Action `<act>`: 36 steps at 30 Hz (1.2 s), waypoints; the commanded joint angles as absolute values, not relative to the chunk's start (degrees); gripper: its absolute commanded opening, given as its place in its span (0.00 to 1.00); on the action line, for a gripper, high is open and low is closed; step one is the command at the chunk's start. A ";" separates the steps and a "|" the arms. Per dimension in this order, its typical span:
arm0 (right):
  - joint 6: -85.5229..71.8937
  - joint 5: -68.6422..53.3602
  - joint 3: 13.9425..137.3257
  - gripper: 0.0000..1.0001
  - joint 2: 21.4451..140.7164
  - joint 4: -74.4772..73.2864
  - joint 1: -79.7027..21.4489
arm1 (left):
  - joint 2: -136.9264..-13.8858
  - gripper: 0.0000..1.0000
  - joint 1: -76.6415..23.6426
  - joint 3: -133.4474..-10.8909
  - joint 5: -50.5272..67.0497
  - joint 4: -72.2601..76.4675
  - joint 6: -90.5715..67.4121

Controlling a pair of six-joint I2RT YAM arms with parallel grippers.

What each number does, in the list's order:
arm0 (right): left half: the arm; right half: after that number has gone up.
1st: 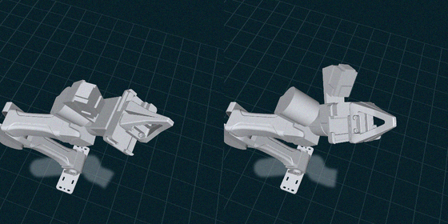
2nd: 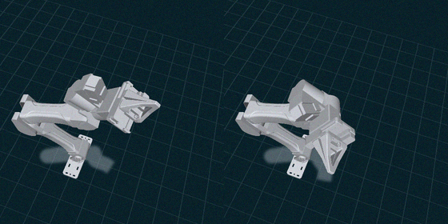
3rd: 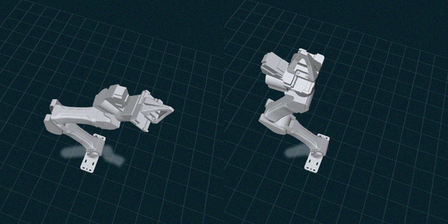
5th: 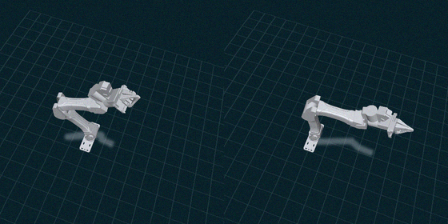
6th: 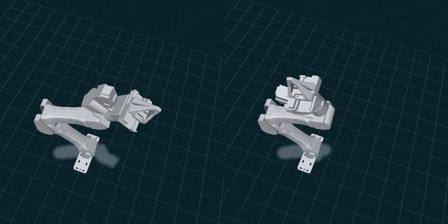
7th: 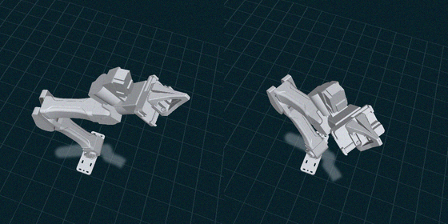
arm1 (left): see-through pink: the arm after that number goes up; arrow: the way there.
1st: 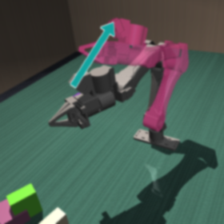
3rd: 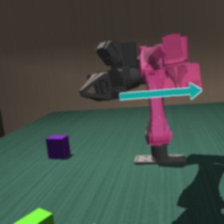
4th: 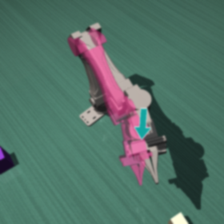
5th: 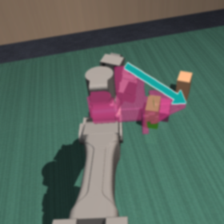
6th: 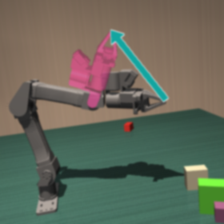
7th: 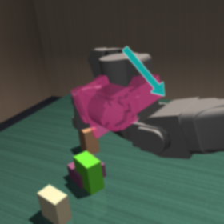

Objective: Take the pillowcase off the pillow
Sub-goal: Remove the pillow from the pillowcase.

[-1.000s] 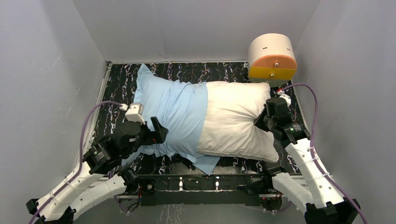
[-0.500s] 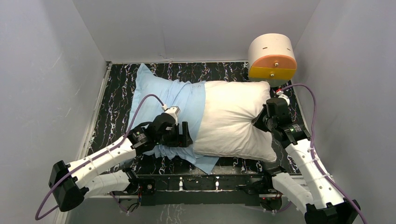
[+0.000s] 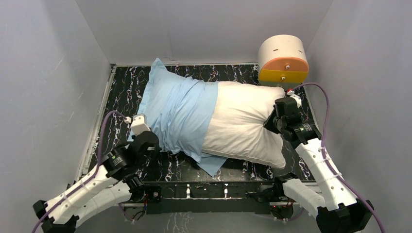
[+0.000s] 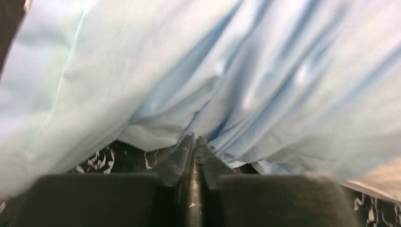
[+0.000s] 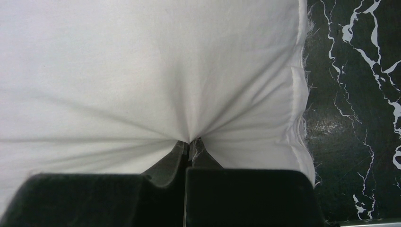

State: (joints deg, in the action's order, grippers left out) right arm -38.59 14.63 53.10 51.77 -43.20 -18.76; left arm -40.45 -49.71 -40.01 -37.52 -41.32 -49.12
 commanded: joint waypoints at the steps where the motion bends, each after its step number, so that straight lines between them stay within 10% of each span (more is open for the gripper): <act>1: -36.30 14.74 56.94 0.05 51.82 -41.41 -18.13 | -34.85 0.20 -49.31 -39.47 -29.77 -32.38 -39.75; 4: -36.65 12.33 56.70 0.07 50.88 -41.08 -18.15 | -36.80 0.66 -49.31 -40.91 -9.54 -25.49 -37.28; 7: -37.42 12.13 55.60 0.07 49.58 -40.45 -18.18 | -41.27 0.84 -49.31 -41.67 8.89 -18.41 -37.81; 16: -40.59 8.84 54.04 0.11 48.95 -38.90 -18.16 | -57.38 0.93 -49.40 -42.12 -1.43 -19.05 -45.96; 21: -41.25 9.56 54.27 0.12 49.66 -37.48 -18.06 | -68.97 0.82 -49.78 -41.90 -10.60 -13.71 -45.23; 27: -39.31 16.15 53.94 0.10 49.99 -39.17 -18.10 | -65.11 0.00 -50.47 -37.80 -24.83 -16.67 -44.26; 36: -38.43 26.32 52.51 0.01 51.17 -40.30 -17.58 | -43.32 0.00 -50.31 -34.09 -42.96 -39.54 -51.77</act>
